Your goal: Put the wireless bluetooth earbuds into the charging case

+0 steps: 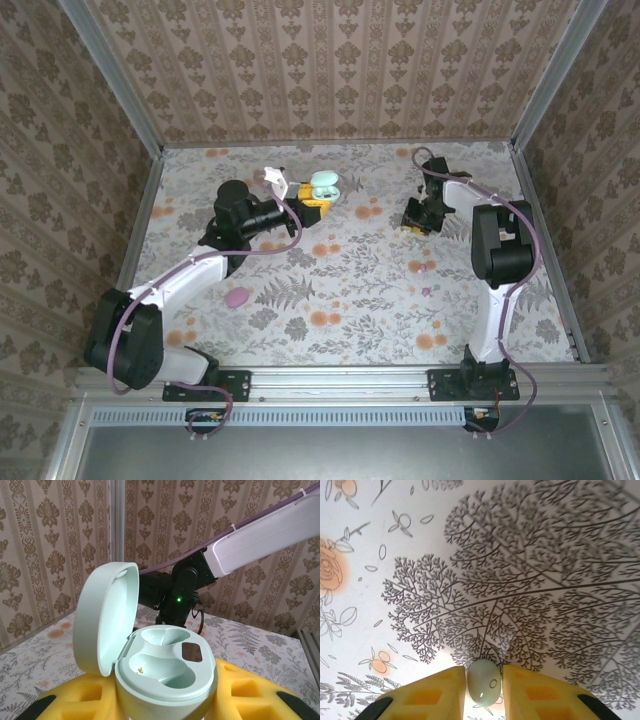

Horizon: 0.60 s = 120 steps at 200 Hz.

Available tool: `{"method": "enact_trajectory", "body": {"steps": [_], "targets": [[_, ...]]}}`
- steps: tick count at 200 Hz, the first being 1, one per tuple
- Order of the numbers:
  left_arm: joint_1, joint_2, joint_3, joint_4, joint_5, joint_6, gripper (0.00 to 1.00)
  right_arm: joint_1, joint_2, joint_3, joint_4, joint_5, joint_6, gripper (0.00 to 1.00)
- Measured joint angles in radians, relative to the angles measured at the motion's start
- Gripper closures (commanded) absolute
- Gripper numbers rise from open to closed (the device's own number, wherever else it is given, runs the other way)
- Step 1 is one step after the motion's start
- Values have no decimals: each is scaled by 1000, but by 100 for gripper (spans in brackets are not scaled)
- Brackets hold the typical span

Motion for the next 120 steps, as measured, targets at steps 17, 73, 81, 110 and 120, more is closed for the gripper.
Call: {"method": "enact_trajectory", "body": {"steps": [17,73,81,110,120], "targets": [[0,0,0,0,0,0,73,6,7,9,-14,3,-21,70],[0,0,12,-8,0,0,73,8,8,14,-27,2,-42,71],[0,0,13,-9,0,0,73,8,8,14,-27,0,-42,71],[0,0,13,-18,0,0,73,8,14,21,-30,-7,-42,71],[0,0,13,-20,0,0,73,8,17,26,-29,-12,-42,71]]}}
